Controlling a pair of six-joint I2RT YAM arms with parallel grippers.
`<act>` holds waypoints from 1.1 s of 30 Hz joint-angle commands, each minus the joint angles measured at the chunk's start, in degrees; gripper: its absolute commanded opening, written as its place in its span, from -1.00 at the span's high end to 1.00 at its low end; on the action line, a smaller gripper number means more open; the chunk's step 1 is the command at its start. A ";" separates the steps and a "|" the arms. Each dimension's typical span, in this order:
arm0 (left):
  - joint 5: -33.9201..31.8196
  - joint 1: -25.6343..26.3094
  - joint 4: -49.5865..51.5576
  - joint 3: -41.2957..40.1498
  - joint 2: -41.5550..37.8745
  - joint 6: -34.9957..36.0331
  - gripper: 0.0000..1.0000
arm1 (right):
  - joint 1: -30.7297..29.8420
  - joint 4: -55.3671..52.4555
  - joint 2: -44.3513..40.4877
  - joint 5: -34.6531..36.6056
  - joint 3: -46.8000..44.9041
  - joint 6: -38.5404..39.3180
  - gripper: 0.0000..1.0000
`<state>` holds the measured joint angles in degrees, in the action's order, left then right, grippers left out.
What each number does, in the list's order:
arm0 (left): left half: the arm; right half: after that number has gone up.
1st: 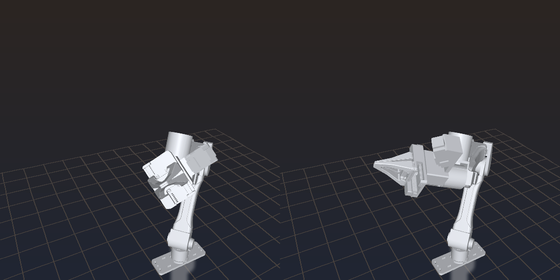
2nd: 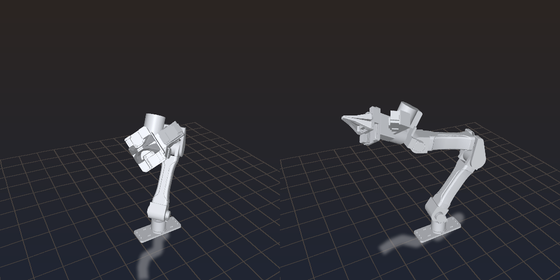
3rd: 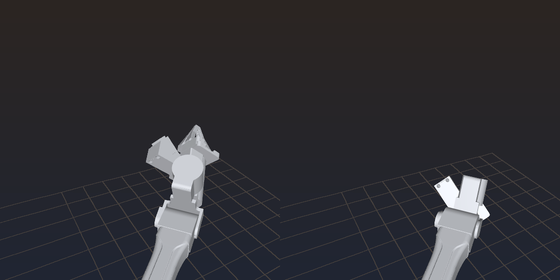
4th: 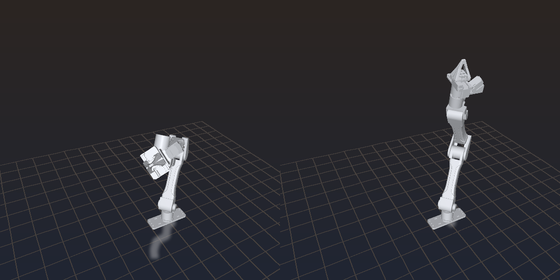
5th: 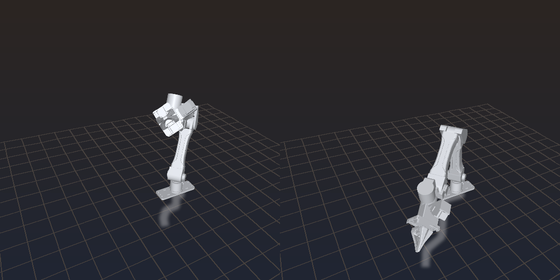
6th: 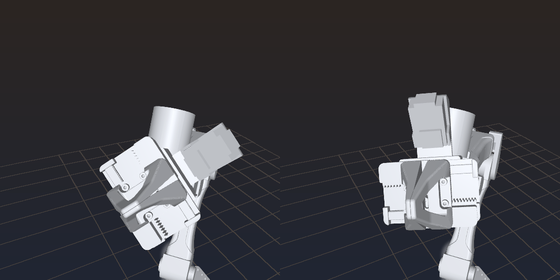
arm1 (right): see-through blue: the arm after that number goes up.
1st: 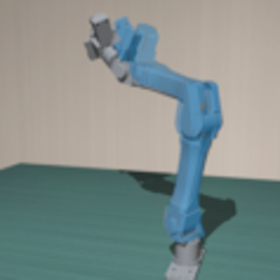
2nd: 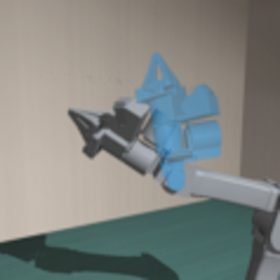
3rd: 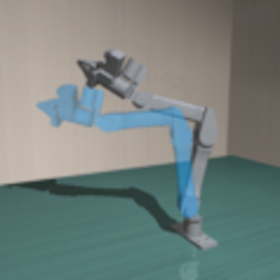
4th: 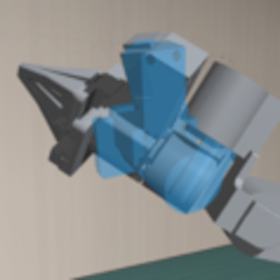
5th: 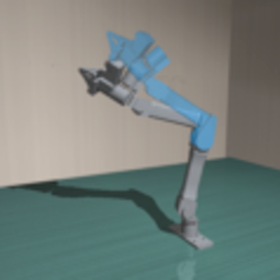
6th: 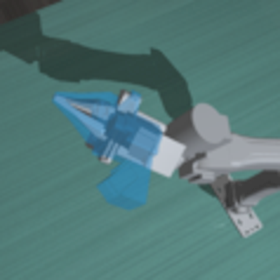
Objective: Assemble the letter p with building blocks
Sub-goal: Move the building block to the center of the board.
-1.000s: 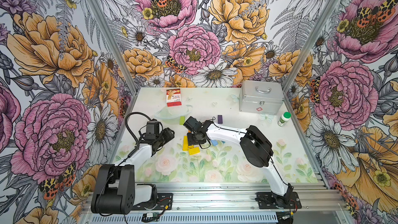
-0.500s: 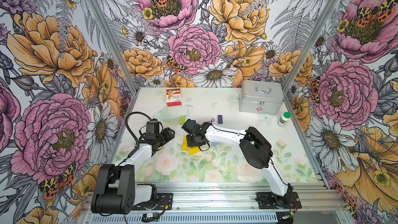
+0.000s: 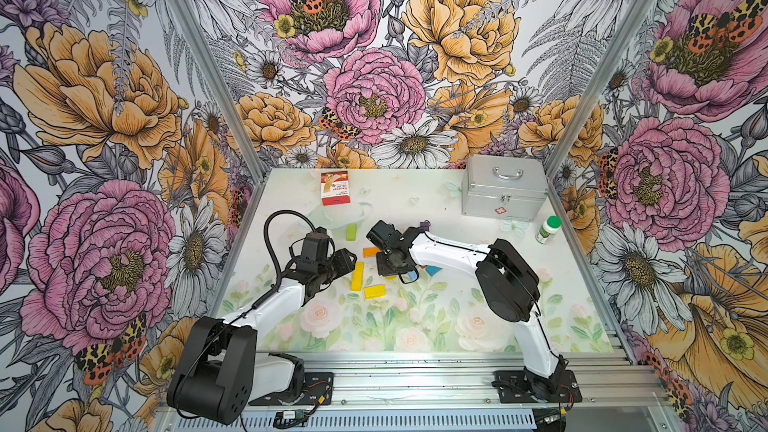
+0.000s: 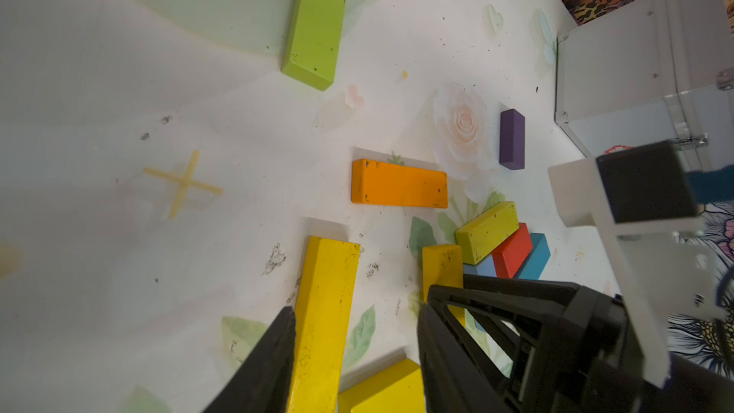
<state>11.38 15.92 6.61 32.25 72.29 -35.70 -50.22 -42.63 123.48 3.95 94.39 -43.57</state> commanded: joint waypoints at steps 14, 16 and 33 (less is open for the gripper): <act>-4.99 8.42 -2.73 1.90 3.30 -5.28 0.04 | 0.73 0.27 2.55 0.66 3.46 1.22 1.00; -5.18 9.14 -3.23 2.22 4.35 -5.67 0.04 | 0.97 0.45 2.43 1.06 3.13 1.38 1.00; -6.89 11.76 -3.68 4.36 6.80 -6.92 0.09 | 2.26 1.92 0.95 -1.98 2.38 2.92 0.21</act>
<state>6.37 27.05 4.36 35.16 79.26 -41.98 -47.97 -42.15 125.10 2.81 97.01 -41.50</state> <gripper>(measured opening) 0.457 0.376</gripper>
